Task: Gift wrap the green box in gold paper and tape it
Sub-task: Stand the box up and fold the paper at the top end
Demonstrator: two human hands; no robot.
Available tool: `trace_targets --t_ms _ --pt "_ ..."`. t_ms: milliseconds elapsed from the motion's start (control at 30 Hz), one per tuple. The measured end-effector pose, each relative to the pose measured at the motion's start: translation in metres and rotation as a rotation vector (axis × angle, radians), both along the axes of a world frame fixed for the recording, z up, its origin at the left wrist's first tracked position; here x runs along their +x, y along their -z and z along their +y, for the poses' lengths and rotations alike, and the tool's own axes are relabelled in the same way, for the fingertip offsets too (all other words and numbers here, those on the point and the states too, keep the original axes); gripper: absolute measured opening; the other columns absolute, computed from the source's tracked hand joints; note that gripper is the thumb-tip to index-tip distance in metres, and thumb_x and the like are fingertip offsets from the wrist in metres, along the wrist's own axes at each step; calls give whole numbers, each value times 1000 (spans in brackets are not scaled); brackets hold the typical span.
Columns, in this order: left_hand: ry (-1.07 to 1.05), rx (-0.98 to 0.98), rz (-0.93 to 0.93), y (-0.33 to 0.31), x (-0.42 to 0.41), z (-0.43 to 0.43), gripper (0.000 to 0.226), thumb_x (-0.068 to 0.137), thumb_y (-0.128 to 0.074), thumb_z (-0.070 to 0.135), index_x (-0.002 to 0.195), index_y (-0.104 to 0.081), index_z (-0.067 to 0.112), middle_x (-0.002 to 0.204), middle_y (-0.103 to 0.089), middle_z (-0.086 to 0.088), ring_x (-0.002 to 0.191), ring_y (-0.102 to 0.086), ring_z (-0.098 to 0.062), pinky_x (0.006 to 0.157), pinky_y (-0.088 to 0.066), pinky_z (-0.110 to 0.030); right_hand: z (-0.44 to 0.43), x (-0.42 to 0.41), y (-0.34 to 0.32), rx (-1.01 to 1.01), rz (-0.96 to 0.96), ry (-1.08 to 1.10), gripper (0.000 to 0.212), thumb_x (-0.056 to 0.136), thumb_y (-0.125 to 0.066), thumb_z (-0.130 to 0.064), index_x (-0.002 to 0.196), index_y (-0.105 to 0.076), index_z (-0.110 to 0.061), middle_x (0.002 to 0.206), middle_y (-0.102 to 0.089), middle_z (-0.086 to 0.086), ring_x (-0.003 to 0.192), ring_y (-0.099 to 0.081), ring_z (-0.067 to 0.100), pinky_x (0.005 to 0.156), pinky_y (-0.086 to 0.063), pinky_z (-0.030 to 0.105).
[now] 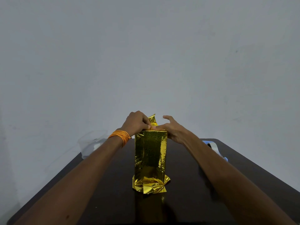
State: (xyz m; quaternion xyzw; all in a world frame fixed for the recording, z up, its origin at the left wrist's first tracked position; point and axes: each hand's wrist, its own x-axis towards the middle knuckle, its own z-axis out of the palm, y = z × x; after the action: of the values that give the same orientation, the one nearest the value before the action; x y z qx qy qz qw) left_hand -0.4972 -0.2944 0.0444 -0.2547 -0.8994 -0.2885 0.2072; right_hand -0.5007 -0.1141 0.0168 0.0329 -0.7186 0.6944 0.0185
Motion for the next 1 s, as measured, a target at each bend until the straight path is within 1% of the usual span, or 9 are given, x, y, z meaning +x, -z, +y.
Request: trace_targets --t_ms 133,267,367,433,567,700,800,900,1000 --pt "7 14 -17 0 -1 -2 18 85 -74 22 98 -79 10 99 -73 -8 88 -63 -19 66 -47 -19 2 0 1 9 9 3 95 73 -85 -5 147 -30 -26 126 -54 17 107 -66 35 97 -54 51" --pt "1 9 -34 -1 0 0 19 85 -74 21 99 -78 8 100 -74 -9 89 -64 -19 63 -45 -15 1 3 4 18 20 38 91 75 -85 -7 146 -30 -24 125 -56 18 110 -65 34 95 -56 47" --pt "0 21 -32 1 0 -2 17 84 -76 20 97 -78 9 101 -74 -9 84 -61 -14 61 -42 -14 10 8 2 -169 -47 -17 70 84 -80 -17 140 -38 -14 119 -64 19 98 -70 29 84 -57 40" --pt "6 39 -38 2 0 -4 18 84 -76 20 98 -78 8 101 -74 -9 85 -59 -13 61 -39 -13 21 13 -3 -312 -72 45 50 89 -74 -21 131 -48 -11 125 -59 22 100 -69 31 82 -59 38" --pt "11 36 -46 1 -3 -5 16 83 -77 20 93 -79 9 102 -74 -8 85 -62 -14 63 -42 -14 46 18 -3 -81 112 335 19 91 -71 -14 108 -66 -9 118 -65 14 105 -68 27 80 -60 35" --pt "10 36 -36 2 -3 -4 15 83 -77 20 92 -79 8 101 -74 -8 86 -64 -18 64 -43 -16 45 37 -15 98 233 236 14 90 -70 -8 102 -71 -1 97 -73 16 75 -67 16 66 -56 24" --pt "18 43 -36 4 -1 -5 16 83 -77 20 93 -78 7 100 -74 -9 84 -62 -16 62 -42 -15 37 46 -28 317 306 179 8 87 -72 -6 95 -74 -4 89 -75 10 69 -59 12 61 -50 21" --pt "15 44 -39 5 0 -5 16 84 -76 21 93 -78 7 99 -74 -10 86 -63 -19 65 -43 -19 35 50 -43 429 305 56 25 86 -74 -7 110 -72 -14 82 -75 9 70 -54 14 63 -47 25" --pt "8 38 -36 5 0 -4 15 84 -76 21 92 -78 8 97 -74 -9 84 -64 -18 67 -44 -20 34 52 -56 582 318 -81 56 86 -75 -14 134 -52 -31 87 -76 12 75 -57 14 69 -47 29"
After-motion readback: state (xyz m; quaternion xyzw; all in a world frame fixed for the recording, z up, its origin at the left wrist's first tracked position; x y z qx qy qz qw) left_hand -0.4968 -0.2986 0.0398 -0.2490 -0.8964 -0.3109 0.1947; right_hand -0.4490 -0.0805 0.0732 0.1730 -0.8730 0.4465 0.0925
